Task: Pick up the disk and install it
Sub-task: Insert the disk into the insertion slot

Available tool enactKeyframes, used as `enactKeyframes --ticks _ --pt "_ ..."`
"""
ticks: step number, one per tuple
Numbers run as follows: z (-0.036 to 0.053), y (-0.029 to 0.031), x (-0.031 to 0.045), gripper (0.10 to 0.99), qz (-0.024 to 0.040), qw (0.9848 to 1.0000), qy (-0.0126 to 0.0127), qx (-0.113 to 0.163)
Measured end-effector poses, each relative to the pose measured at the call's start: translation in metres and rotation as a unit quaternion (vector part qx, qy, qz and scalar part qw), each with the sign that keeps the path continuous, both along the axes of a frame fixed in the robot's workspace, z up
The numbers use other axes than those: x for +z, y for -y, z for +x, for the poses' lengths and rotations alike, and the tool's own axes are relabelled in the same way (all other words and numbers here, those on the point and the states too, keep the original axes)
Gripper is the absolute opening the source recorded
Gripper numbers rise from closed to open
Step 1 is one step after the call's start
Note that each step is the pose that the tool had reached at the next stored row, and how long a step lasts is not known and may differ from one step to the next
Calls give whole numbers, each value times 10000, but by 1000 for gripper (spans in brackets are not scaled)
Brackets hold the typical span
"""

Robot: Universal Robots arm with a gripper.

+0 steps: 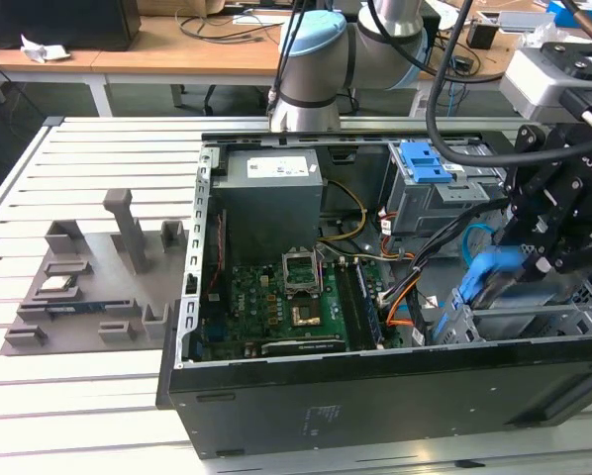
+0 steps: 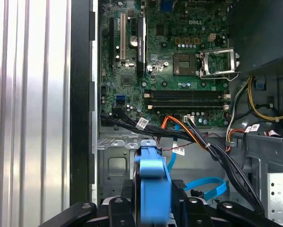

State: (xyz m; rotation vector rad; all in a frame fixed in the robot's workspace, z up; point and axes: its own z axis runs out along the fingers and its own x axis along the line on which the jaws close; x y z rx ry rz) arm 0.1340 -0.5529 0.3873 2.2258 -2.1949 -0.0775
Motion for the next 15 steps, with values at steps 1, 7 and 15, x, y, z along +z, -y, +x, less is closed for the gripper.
enactKeyframes --ticks 1,7,15 --pt "0 0 -1 439 1 10000 0 0" --pt "0 0 -3 361 0 10000 0 0" --pt "0 0 -7 106 0 10000 0 0"
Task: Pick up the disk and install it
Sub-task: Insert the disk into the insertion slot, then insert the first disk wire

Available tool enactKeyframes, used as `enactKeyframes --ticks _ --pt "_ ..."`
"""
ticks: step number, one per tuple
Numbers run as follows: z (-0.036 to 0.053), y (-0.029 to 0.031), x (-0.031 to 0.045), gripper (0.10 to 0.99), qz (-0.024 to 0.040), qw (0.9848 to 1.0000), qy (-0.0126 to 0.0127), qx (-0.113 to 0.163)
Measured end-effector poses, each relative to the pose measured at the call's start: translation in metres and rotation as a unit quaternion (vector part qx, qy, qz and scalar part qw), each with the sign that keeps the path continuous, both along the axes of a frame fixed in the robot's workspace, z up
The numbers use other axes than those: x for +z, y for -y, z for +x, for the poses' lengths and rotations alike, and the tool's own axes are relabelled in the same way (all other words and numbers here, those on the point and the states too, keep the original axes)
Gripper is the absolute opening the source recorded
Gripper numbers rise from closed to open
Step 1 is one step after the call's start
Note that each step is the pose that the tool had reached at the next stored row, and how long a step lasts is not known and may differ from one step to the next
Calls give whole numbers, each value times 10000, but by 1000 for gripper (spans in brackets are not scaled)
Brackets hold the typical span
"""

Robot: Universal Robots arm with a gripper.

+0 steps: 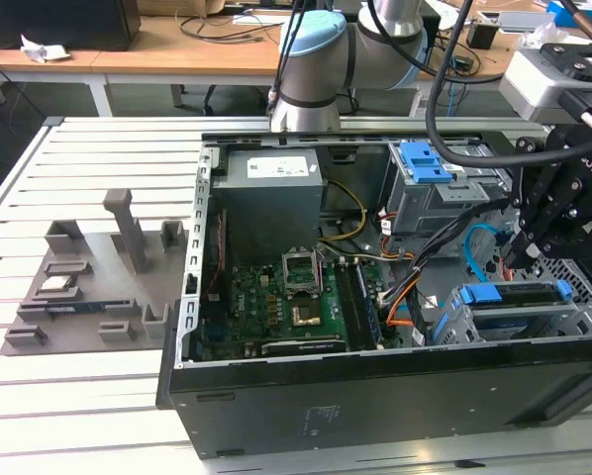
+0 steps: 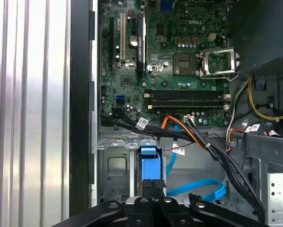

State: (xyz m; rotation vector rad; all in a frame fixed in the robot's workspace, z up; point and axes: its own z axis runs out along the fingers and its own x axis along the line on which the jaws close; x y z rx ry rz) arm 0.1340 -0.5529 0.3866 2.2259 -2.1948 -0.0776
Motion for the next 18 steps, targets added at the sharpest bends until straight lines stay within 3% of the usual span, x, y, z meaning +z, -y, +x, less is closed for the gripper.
enactKeyframes --ticks 5,10,12,15,18 --pt "10 0 -3 106 1 10000 0 0" --pt "239 -63 -10 106 -47 10000 -1 0" --pt "306 -116 -11 106 -64 10000 0 0" --pt "360 -339 -55 106 -145 9999 -3 0" --pt "407 -434 -96 106 -161 9999 -13 0"
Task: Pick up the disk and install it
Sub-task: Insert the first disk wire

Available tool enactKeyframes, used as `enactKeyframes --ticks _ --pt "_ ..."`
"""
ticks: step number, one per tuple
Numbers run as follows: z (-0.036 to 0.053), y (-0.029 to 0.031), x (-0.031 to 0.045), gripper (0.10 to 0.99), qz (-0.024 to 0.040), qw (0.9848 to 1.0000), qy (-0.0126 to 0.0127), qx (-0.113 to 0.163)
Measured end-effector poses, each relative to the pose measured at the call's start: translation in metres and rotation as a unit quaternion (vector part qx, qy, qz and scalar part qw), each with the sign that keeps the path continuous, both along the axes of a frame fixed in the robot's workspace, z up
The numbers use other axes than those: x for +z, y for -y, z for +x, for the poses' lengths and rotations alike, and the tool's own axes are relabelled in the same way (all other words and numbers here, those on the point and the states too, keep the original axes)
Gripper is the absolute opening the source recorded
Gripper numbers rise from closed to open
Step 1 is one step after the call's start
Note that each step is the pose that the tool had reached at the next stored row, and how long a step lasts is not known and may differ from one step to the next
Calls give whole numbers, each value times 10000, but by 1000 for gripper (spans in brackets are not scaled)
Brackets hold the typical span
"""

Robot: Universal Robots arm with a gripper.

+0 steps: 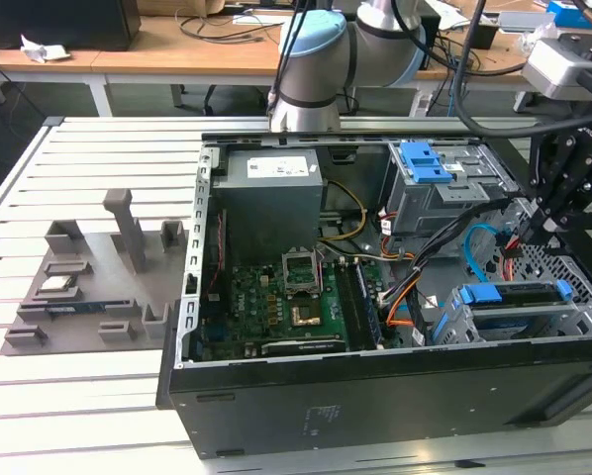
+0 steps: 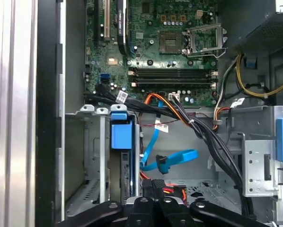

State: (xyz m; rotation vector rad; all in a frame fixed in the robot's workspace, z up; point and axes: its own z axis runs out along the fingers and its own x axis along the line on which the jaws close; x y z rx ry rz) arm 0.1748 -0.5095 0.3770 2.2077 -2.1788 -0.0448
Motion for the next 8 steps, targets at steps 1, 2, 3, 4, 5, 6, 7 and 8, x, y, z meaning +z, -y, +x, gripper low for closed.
enactKeyframes --ticks 1,2,3,4,5,6,7,8 --pt "24 -29 -16 106 -5 10000 -4 0" --pt "53 -70 -33 106 -13 10000 -8 0" --pt "72 -109 -44 106 -21 10000 -10 1" --pt "112 -185 -65 106 -38 10000 -11 1" --pt "132 -217 -73 106 -44 10000 -13 0" --pt "151 -243 -78 106 -50 10000 -13 0" --pt "181 -271 -86 106 -54 10000 -14 0" --pt "190 -274 -86 106 -59 10000 -14 1"
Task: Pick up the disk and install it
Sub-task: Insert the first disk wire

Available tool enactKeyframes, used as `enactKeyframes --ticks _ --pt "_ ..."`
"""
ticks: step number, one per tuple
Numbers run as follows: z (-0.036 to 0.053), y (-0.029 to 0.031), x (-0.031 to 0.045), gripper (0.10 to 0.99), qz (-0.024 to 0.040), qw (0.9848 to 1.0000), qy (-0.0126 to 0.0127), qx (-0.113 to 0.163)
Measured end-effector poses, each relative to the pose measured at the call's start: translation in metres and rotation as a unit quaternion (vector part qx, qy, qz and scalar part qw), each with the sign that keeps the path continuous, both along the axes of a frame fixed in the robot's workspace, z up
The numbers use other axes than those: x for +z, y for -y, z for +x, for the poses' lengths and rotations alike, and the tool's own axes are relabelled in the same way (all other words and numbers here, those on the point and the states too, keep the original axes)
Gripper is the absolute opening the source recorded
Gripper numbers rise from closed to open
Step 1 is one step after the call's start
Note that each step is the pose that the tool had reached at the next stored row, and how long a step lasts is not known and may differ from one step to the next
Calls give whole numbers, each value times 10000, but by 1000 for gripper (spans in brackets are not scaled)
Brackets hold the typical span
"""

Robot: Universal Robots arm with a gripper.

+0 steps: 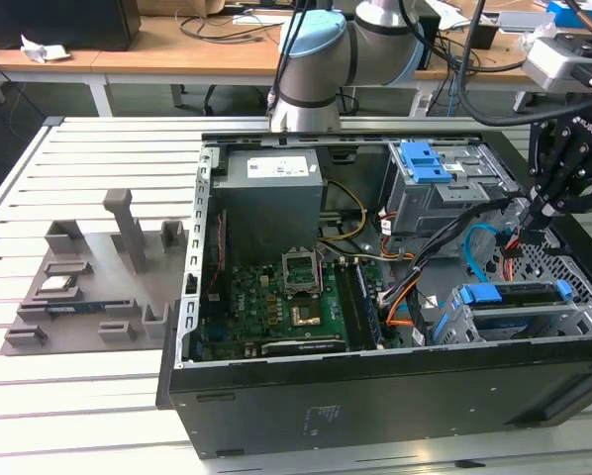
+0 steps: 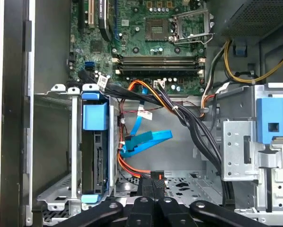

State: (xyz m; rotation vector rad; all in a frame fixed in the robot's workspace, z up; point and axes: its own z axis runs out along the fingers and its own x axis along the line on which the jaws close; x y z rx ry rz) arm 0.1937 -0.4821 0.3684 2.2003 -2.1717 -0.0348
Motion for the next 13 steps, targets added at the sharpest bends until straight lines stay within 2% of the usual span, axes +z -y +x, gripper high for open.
enactKeyframes --ticks 6,10,13 --pt "2 0 0 114 -6 10000 0 -1" --pt "3 -1 0 361 -11 10000 0 -1" --pt "11 -5 -34 361 -244 9997 0 -1"
